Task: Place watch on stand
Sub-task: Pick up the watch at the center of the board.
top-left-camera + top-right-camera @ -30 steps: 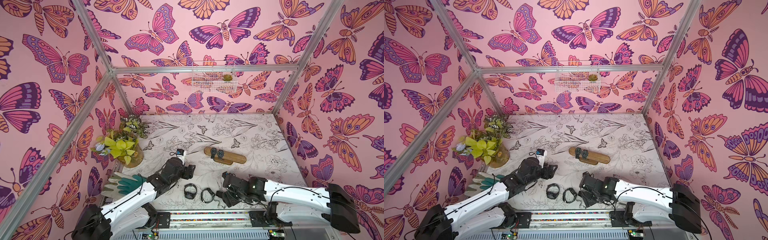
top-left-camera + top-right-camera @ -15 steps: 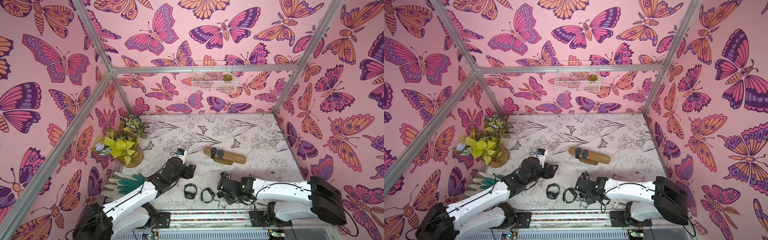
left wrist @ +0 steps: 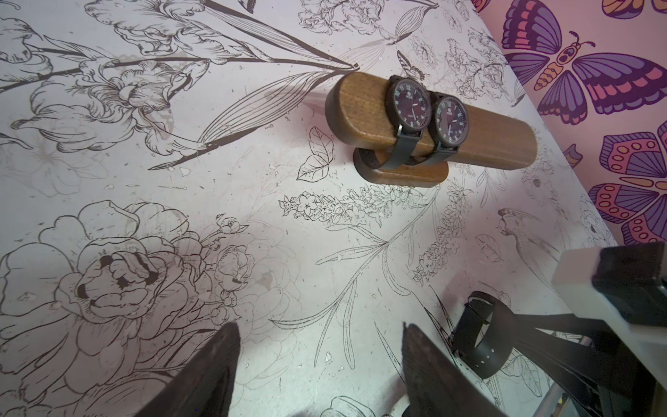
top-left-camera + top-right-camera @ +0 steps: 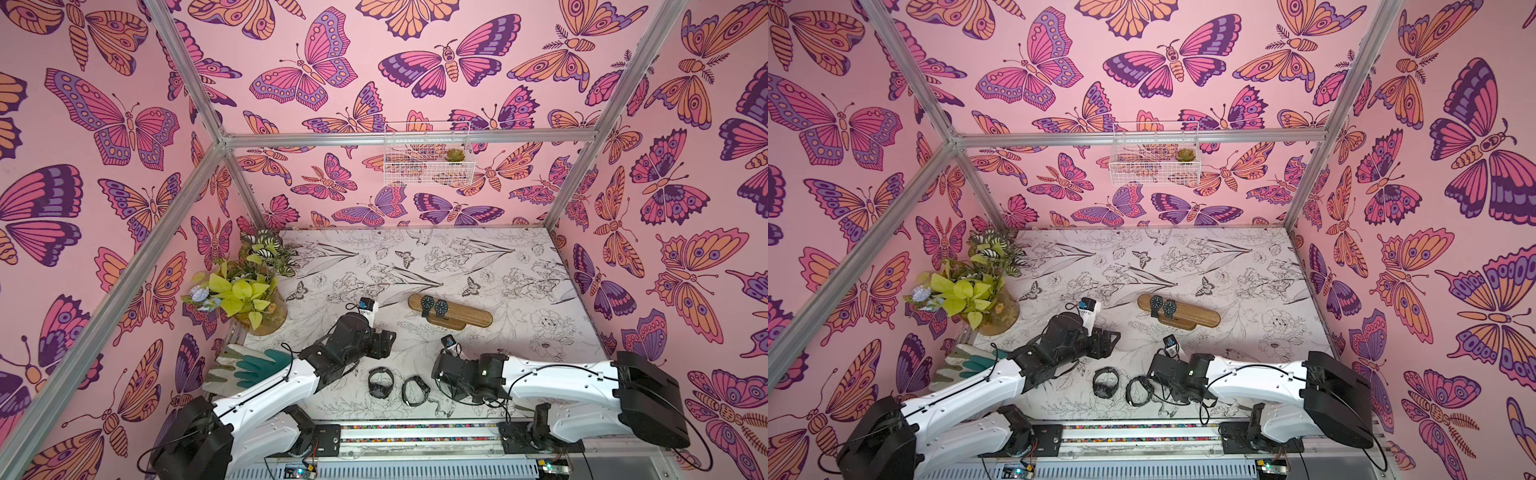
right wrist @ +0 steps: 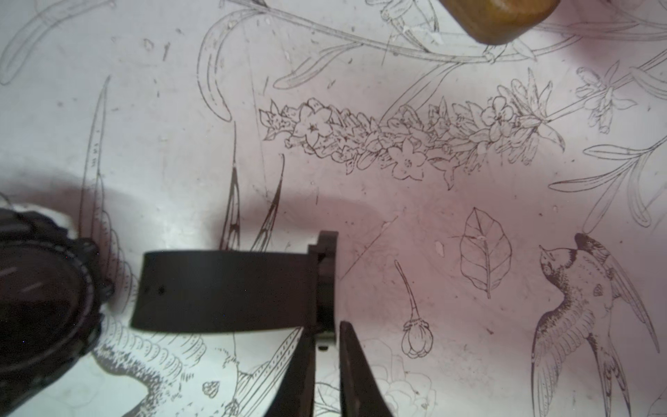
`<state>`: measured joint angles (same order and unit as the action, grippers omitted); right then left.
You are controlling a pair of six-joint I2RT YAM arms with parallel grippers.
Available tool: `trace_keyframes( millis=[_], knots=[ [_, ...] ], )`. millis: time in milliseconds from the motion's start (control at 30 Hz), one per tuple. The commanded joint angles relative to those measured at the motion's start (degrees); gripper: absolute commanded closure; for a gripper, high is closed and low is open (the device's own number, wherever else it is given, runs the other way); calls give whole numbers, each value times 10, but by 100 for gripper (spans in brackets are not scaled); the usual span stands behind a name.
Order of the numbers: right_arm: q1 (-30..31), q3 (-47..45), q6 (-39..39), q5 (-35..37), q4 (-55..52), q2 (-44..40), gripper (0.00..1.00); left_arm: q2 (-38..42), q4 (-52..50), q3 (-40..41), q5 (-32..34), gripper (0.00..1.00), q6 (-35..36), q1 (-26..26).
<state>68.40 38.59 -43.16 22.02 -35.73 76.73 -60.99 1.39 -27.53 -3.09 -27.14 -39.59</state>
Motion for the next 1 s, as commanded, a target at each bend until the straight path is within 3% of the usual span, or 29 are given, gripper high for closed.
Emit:
trace_keyframes(
  millis=[0, 367, 700, 967],
  knots=[
    [-1, 11, 7, 37, 19, 17, 77, -4, 6, -10, -8, 27, 9, 4],
    [-16, 19, 60, 48, 78, 46, 59, -10, 5, -17, -18, 27, 19, 4],
    [-41, 2, -39, 21, -12, -23, 57, -28, 5, -25, -38, 30, 19, 4],
    [-36, 20, -66, -75, 47, -43, 48, -27, 5, -26, -31, 30, 21, 4]
  ],
)
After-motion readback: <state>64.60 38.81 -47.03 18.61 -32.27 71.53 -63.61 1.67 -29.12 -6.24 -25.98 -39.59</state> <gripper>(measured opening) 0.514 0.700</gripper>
